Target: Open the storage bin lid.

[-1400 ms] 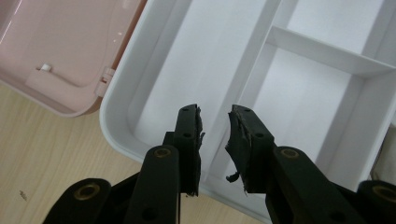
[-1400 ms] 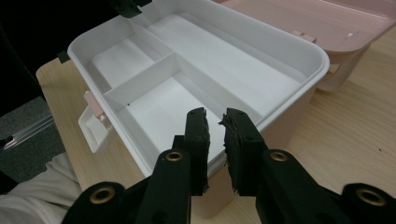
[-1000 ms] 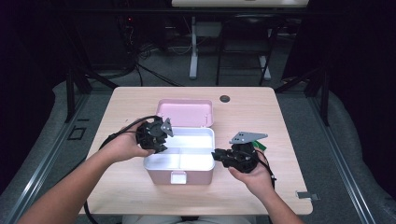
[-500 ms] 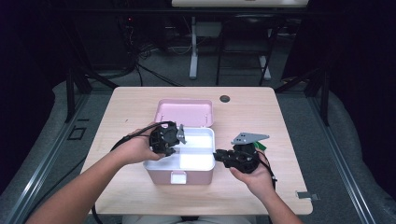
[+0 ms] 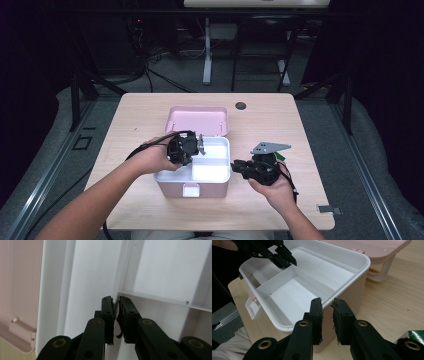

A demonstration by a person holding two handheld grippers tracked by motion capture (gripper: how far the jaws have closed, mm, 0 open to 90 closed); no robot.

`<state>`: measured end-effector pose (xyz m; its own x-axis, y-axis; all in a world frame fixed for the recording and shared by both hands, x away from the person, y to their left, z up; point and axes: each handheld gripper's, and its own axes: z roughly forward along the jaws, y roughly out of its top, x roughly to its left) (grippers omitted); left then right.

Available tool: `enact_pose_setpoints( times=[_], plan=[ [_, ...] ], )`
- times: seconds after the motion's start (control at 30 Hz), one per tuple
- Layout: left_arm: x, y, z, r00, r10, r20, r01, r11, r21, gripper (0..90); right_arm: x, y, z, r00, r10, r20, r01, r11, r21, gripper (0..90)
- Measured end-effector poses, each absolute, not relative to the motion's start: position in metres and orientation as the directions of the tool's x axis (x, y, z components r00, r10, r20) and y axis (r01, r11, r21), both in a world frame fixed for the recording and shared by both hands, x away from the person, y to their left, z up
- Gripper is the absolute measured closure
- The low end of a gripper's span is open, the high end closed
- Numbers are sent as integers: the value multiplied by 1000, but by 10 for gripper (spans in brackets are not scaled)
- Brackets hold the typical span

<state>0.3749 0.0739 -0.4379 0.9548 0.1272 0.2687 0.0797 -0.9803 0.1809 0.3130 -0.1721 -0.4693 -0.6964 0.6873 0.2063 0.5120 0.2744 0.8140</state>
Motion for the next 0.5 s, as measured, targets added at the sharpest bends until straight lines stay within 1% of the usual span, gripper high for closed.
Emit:
enact_pose_setpoints(
  times=[0.33,0.5],
  plan=[
    [374,63,-442,955,74,287,43,-993,110,805,314,-174,-470,-691,691,213,516,266,814,774],
    [374,62,-443,957,54,285,26,-994,103,817,315,-175,-471,-689,690,220,519,258,815,774]
  ],
)
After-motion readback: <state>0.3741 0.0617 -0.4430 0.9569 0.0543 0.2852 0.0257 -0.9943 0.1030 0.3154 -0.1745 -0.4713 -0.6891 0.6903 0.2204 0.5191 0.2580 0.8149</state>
